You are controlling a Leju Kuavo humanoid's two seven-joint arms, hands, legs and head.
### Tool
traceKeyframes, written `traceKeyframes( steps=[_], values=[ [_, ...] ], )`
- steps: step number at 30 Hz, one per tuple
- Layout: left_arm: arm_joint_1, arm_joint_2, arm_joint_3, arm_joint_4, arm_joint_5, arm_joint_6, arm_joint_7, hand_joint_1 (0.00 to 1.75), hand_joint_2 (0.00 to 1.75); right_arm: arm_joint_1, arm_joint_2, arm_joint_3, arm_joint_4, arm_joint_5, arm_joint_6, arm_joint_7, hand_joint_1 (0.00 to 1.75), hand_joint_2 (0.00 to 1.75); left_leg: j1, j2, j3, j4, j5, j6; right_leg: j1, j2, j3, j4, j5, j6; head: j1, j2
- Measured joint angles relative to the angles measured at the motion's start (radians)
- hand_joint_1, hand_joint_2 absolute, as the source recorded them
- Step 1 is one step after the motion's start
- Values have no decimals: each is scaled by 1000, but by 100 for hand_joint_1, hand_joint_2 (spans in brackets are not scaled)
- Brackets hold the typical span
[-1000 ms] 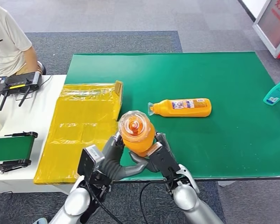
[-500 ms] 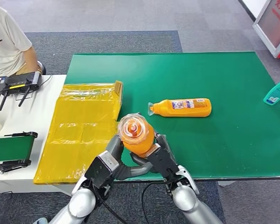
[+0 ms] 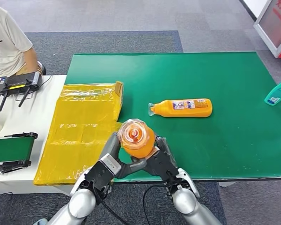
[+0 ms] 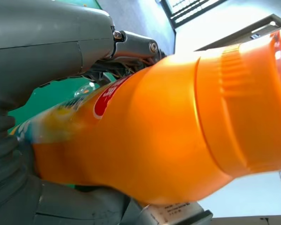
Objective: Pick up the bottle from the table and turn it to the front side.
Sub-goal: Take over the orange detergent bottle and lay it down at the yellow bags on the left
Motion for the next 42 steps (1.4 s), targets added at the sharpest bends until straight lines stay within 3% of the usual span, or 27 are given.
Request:
traceKeyframes(
  steps=[7, 11, 20, 26, 31, 33, 38, 42],
  values=[
    [1, 7, 2, 6, 9, -3, -15, 175, 175, 15, 0, 0, -5, -43, 22, -9, 175, 175, 0, 0, 0, 0, 0, 0, 0, 0, 0, 0, 0, 0, 0, 0],
    [7, 10, 5, 6, 15, -3, -20, 175, 175, 19, 0, -1, -11, -60, 32, -9, 0, 175, 0, 0, 0, 0, 0, 0, 0, 0, 0, 0, 0, 0, 0, 0],
    [53, 16, 40, 2, -46, 96, -34, 175, 175, 37, 0, -22, -37, -88, 33, 5, 0, 175, 0, 0, 0, 0, 0, 0, 0, 0, 0, 0, 0, 0, 0, 0],
    [110, 33, 149, -10, -183, 231, -20, 175, 175, 68, 0, -74, -97, -108, -1, 10, 0, 175, 0, 0, 0, 0, 0, 0, 0, 0, 0, 0, 0, 0, 0, 0],
    [153, 49, 238, -29, -224, 236, -11, 175, 175, 99, 0, -120, -151, -113, -8, 9, 0, 175, 0, 0, 0, 0, 0, 0, 0, 0, 0, 0, 0, 0, 0, 0],
    [165, 55, 267, -33, -312, 264, 10, 175, 175, 114, 0, -138, -172, -116, -4, 6, 0, 175, 0, 0, 0, 0, 0, 0, 0, 0, 0, 0, 0, 0, 0, 0],
    [147, 87, 307, -18, -806, 339, 168, 175, 175, 135, 0, -165, -210, -112, 25, 2, 0, 175, 0, 0, 0, 0, 0, 0, 0, 0, 0, 0, 0, 0, 0, 0],
    [90, 119, 315, 62, -981, 335, 268, 175, 175, 138, -2, -173, -226, -108, 50, -2, 0, 175, 0, 0, 0, 0, 1, -1, 0, 0, -1, 0, 0, -1, 0, 0]
  ],
)
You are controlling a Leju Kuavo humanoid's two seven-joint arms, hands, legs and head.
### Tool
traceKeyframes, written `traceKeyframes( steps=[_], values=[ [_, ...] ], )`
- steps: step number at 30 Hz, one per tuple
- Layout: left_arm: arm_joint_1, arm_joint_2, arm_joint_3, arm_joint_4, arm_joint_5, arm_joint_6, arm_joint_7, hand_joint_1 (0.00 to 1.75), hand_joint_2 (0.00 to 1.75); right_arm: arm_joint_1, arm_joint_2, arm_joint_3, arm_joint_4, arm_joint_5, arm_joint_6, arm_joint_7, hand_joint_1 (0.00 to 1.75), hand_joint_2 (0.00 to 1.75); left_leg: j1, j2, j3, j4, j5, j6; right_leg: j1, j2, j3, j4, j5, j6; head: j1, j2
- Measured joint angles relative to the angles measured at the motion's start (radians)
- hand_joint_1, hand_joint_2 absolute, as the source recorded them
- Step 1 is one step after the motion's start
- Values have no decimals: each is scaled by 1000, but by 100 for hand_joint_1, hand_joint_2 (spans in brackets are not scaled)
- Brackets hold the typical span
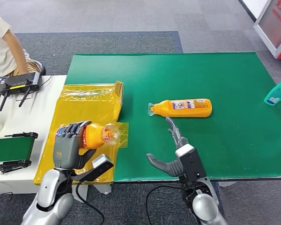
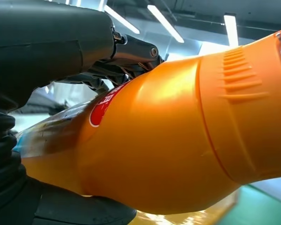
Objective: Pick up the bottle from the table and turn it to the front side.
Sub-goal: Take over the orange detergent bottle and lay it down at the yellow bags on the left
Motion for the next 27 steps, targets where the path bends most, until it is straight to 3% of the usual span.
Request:
traceKeyframes(
  steps=[6, 12, 18, 27],
  values=[
    [-130, 52, 5, 187, -119, -25, 42, 175, 175, -1, -11, 3, -8, 14, 44, -11, 0, 175, 0, 0, 0, 0, 1, 0, 0, 0, 0, 0, 1, -1, 0, 0],
    [-280, 72, -5, 398, -124, -51, 19, 175, 175, -12, -28, 34, -12, 35, 65, -26, 0, 175, 0, 0, 0, 0, 2, -1, 0, 0, 0, 0, 2, -1, 0, 0],
    [-385, 53, -44, 560, -143, -70, 16, 175, 175, -32, -35, 73, -13, 47, 70, -24, 0, 175, 0, 0, 0, 0, 2, -1, 0, 0, 0, 0, 2, -1, 0, 0],
    [-452, -12, -80, 689, -88, -105, 15, 175, 175, -45, -37, 106, -13, 40, 77, -28, 0, 175, 0, 0, -1, 0, 2, -1, 0, 0, -1, 0, 2, -1, 0, 0]
  ],
)
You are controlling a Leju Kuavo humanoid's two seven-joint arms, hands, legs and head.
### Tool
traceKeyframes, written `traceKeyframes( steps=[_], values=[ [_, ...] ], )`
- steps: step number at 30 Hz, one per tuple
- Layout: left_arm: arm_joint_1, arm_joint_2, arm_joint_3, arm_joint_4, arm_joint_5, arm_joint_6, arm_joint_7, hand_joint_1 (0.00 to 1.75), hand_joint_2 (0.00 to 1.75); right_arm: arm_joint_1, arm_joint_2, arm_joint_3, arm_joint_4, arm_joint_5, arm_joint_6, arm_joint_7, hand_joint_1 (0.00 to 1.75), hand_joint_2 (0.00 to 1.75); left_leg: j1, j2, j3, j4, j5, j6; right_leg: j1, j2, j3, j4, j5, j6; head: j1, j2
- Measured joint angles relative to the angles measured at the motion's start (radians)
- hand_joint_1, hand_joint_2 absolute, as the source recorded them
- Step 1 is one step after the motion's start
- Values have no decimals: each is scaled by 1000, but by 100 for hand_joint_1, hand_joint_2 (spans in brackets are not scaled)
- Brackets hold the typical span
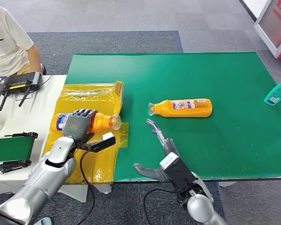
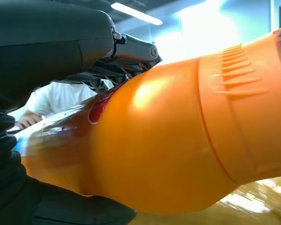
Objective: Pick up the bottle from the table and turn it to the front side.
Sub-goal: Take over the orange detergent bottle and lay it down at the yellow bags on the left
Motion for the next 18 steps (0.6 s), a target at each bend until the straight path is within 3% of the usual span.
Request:
traceKeyframes(
  steps=[9, 13, 18],
  values=[
    [-45, -119, -26, 152, 48, 11, -13, 175, 175, -16, 0, 47, -18, -3, 2, -3, 0, 175, 0, 0, 0, 0, 0, 0, -1, 0, 0, 0, 1, 1, 0, 0],
    [-52, -139, -34, 192, 51, 7, -13, 0, 175, -20, -1, 53, -22, -7, 2, -3, 0, 175, 0, 0, 0, 0, 0, 0, 0, 0, 0, 0, 1, 1, 0, 0],
    [-53, -152, -39, 235, 57, 1, -9, 0, 175, -22, -5, 54, -30, -14, 2, -3, 0, 175, 0, 0, 0, 0, 0, 0, 0, 0, 0, 0, 1, 1, 0, 0]
  ],
)
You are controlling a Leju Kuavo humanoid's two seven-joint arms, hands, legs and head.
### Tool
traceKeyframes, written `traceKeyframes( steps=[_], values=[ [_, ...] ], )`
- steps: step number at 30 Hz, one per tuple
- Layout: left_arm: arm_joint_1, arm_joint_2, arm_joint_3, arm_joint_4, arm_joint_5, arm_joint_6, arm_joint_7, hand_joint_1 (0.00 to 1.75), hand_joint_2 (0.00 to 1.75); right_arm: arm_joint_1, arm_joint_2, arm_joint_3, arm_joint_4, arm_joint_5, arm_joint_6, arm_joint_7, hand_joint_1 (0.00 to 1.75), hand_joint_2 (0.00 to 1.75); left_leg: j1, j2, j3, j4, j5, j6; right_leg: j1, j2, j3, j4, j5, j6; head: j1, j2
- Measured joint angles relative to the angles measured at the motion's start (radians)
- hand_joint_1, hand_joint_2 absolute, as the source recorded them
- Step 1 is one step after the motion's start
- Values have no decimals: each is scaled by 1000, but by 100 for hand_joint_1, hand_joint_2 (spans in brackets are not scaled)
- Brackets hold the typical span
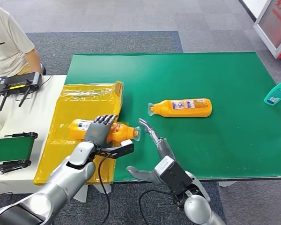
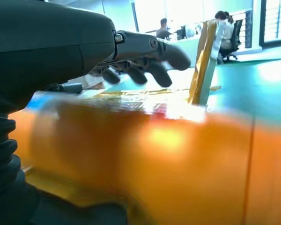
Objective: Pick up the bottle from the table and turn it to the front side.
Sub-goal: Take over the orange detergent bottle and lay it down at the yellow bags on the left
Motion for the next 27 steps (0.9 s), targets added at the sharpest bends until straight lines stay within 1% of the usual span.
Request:
traceKeyframes(
  steps=[13, 15, 17, 20, 23, 25, 27],
  values=[
    [-14, 2, -6, 44, 15, 3, 3, 0, 175, 0, -5, 0, 0, -13, -1, 1, 0, 175, 0, 0, 0, 0, 0, 0, 0, 0, 0, 0, 0, 0, 0, 0],
    [-13, 2, -6, 46, 37, 14, -10, 0, 175, 0, -5, 0, 0, -13, -2, 1, 0, 175, 0, 0, 0, 0, 0, 0, 0, 0, 0, 0, 0, 0, 0, 0],
    [-7, 3, -2, 47, 83, 39, -42, 0, 175, 0, -5, 0, 0, -13, -4, 1, 0, 175, 0, 0, 0, 0, 0, 0, 0, 0, 0, 0, 0, 0, 0, 0],
    [22, 4, 17, 29, 178, 83, -112, 0, 175, 2, -6, 0, 0, -13, -11, 1, 0, 175, 0, 0, 0, 0, 0, 0, 0, 0, 0, 0, 0, 0, 0, 0],
    [75, 6, 46, -53, 336, 85, -189, 0, 175, 10, -6, -2, 0, -12, -27, 3, 0, 175, 0, 0, 0, 0, 0, 0, 0, 0, 0, 0, 0, 0, 0, 0],
    [121, 6, 69, -148, 495, 31, -235, 0, 175, 19, -6, -6, 0, -8, -40, 4, 0, 175, 0, 0, 0, 0, -1, 0, 0, 0, 0, 0, 0, 0, 0, 0],
    [171, 10, 88, -260, 685, -91, -256, 0, 175, 32, -6, -12, 0, -4, -54, 5, 0, 175, 0, 0, 0, 0, -1, 1, 0, 0, 0, 0, -1, 0, 0, 0]
  ],
)
